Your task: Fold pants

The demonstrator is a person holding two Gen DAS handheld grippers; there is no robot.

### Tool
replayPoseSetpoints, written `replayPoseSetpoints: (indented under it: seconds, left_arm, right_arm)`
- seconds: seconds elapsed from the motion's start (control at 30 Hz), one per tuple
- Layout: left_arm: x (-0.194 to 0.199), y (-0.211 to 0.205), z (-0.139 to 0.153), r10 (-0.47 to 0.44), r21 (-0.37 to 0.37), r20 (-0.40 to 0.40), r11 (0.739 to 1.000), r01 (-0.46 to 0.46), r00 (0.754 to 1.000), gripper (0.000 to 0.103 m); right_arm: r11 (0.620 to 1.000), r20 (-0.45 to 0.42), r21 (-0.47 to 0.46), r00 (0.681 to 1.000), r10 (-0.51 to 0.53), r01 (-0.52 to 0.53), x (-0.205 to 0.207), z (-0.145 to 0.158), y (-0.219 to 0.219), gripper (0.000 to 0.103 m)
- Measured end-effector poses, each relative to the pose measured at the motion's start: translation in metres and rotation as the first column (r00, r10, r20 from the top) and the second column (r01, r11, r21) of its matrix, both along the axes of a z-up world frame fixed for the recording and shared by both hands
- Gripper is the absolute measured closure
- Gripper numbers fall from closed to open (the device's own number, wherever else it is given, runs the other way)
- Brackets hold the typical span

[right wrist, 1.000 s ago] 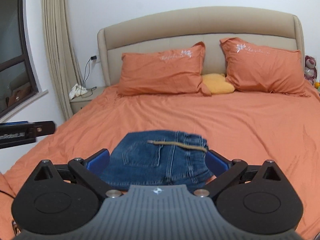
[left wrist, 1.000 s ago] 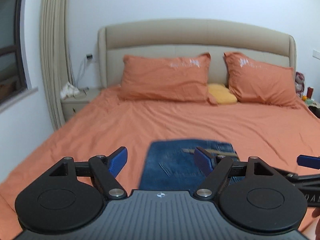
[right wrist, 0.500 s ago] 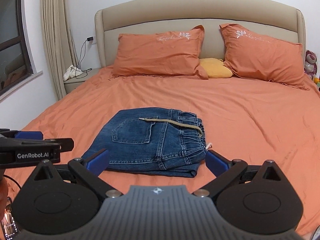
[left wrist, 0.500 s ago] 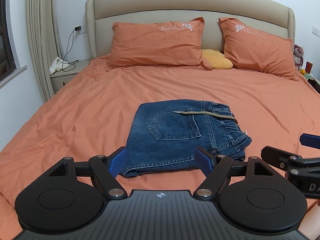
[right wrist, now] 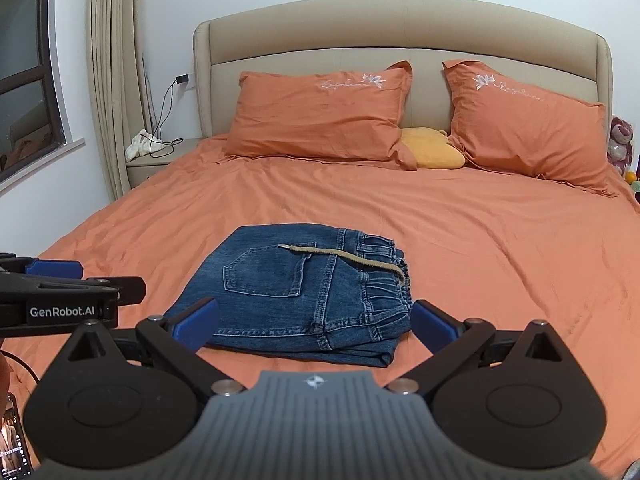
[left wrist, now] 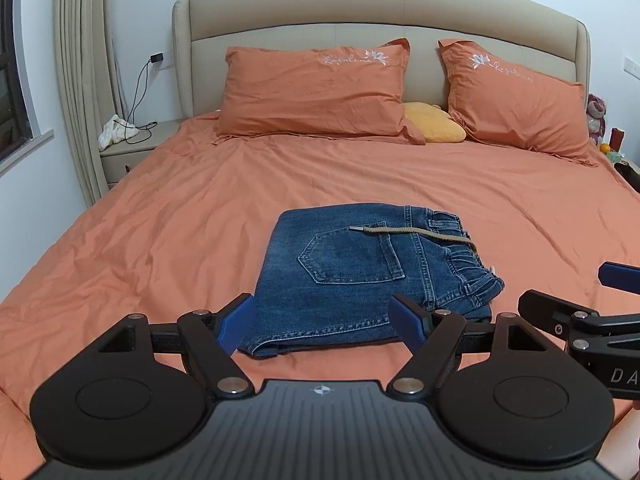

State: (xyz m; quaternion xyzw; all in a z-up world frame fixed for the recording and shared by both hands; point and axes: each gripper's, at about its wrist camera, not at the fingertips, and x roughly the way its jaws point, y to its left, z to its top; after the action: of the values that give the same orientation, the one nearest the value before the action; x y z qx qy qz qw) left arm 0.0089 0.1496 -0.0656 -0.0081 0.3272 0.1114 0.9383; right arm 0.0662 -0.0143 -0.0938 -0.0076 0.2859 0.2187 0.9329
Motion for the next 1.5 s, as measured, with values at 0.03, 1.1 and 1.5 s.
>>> replayPoseSetpoints:
  seconds: [0.03,1.1,1.5]
  left_arm:
    - [0.000,0.000,0.000,-0.001,0.004,-0.003,1.000,0.001,1.000,0.014]
    - [-0.005,-0.004,0.007,-0.022,0.021,0.006,1.000,0.021,1.000,0.014]
    - [-0.005,-0.005,0.007,-0.022,0.024,0.004,0.999,0.022,1.000,0.014]
  right_arm:
    - [1.000,-0.003,0.001,1.000,-0.002,0.002,0.000,0.000,0.000,0.005]
    - [0.999,-0.007,0.033,0.999,-0.034,0.034,-0.005,0.001,-0.012,0.005]
    - [0.998,-0.014,0.041,0.999,-0.042,0.042,-0.005,0.002,-0.012,0.005]
